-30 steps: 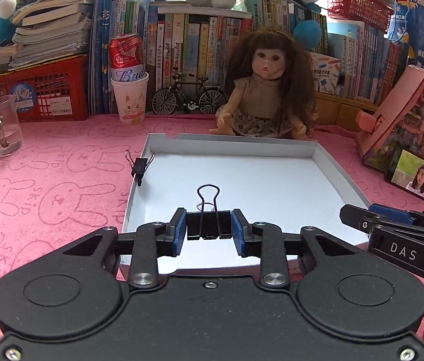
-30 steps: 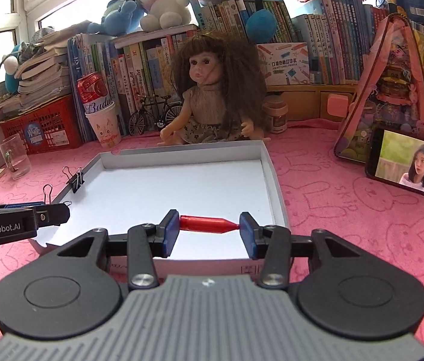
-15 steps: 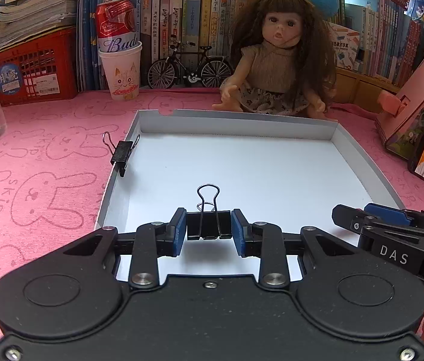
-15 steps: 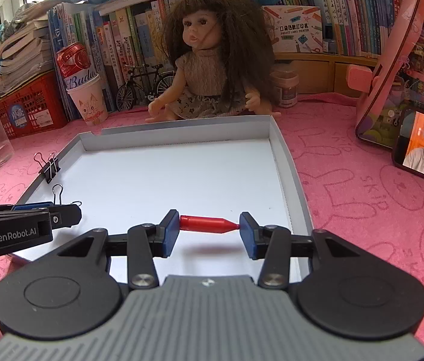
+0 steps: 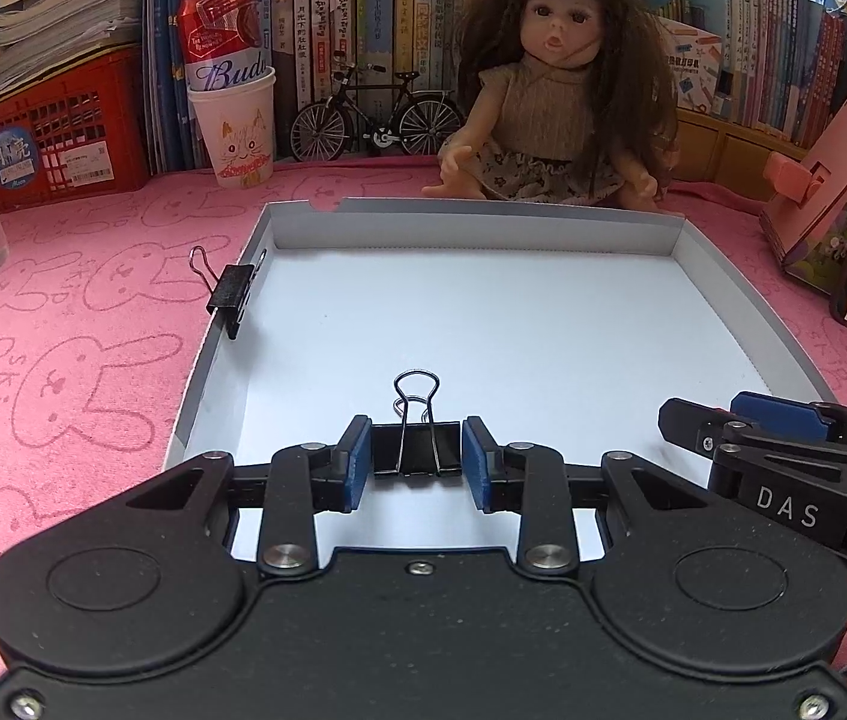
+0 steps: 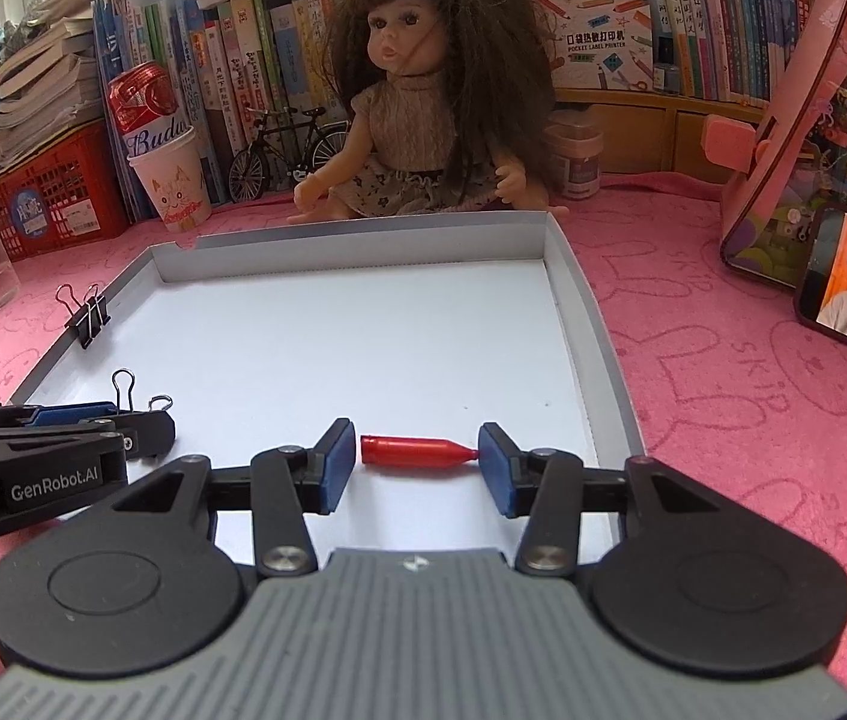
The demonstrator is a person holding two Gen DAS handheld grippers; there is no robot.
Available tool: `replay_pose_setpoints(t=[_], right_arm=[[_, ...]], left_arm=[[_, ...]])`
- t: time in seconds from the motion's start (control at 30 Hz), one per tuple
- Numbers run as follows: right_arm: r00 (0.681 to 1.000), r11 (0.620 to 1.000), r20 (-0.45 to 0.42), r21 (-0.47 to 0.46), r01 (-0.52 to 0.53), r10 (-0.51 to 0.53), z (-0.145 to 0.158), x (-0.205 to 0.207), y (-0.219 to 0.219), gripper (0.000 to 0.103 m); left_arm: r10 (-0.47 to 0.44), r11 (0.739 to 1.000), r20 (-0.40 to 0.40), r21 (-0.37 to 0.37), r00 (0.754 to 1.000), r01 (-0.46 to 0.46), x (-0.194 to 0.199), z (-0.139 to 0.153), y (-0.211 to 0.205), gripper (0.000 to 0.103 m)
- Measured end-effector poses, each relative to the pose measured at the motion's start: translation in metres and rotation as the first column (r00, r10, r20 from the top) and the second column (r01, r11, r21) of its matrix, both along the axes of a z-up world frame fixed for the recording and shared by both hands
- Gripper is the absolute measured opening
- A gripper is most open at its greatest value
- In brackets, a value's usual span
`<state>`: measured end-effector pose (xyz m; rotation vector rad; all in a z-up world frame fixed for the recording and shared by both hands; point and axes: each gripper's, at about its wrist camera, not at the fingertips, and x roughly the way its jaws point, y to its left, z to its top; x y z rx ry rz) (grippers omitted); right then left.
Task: Organize rigid objects
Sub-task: 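Open both tools to drop the clip and crayon into the tray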
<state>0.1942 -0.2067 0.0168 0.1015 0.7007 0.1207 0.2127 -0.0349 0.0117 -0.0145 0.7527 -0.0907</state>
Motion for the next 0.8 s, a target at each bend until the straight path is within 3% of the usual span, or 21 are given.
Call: replay_pose_setpoints(t=[0.2,0.47,0.8], right_arm=[[1.0,1.0,0.029,0.01,0.008,-0.008,0.007,-0.01,-0.003,0.073],[0.993,0.999,0.117,-0.053,-0.002,0.008,0.018,-0.037,-0.001,0.085],[0.982,0.997,0.186,-0.073,-0.021,0.034,0.028,-0.076,-0.003,0.087]], left_arm=[[-0.017,1.0,0.054,0.021,0.998,0.015,-0.013,0.012,0.001,0.055],[-0.023,1.0,0.109,-0.004,0.994,0.024,-0.038,0.029,0.009,0.079],[-0.052,0.998,0.164,-0.015,0.985,0.055,-0.083,0.04,0.014,0.084]])
